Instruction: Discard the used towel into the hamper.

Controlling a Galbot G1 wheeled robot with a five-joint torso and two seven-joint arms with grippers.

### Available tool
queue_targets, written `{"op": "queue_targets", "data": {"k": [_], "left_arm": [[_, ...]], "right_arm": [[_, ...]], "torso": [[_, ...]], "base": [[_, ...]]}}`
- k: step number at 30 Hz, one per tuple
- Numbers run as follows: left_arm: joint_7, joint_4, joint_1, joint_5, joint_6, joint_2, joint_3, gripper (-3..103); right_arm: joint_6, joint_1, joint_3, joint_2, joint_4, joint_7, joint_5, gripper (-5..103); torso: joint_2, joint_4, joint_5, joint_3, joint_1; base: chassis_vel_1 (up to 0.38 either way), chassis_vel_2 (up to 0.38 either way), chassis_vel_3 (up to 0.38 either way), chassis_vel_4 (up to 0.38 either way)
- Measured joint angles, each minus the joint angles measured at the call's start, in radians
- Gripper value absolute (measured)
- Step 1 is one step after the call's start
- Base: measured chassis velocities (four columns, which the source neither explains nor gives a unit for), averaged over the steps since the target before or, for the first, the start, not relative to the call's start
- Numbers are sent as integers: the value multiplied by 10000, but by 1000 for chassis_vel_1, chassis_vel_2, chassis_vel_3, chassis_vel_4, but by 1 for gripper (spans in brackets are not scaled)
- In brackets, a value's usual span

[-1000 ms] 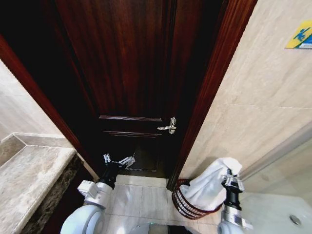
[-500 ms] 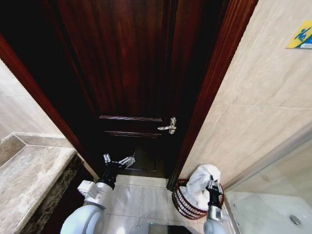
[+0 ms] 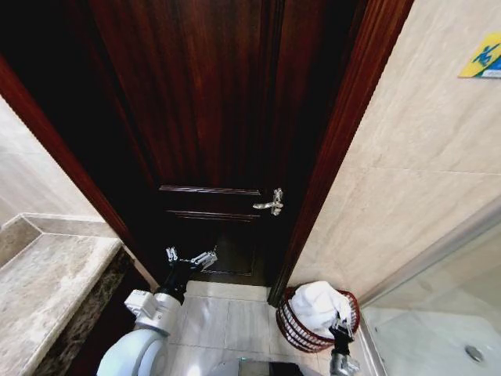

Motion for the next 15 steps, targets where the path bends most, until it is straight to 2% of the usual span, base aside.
{"op": "queue_targets", "data": {"k": [3,5,11,15], "left_arm": [[0,0,0,0,0,0,0,100],[0,0,0,0,0,0,-1,100],[0,0,0,0,0,-1,0,100],[0,0,0,0,0,0,0,100]], "right_arm": [[-239,246,222,-60,-289,2,22,12],[-674,593,453,-179,-744,67,-38,12],[-1098,994,507,-329,-1663,102,-120,12],[-1463,1342,400,-385,-2245,-216,-143,12]], "torso": [[0,1,1,0,0],[0,2,2,0,0],[0,0,2,0,0],[0,-2,3,0,0]], "base": [[0,0,0,0],[0,0,0,0],[0,0,0,0],[0,0,0,0]]}}
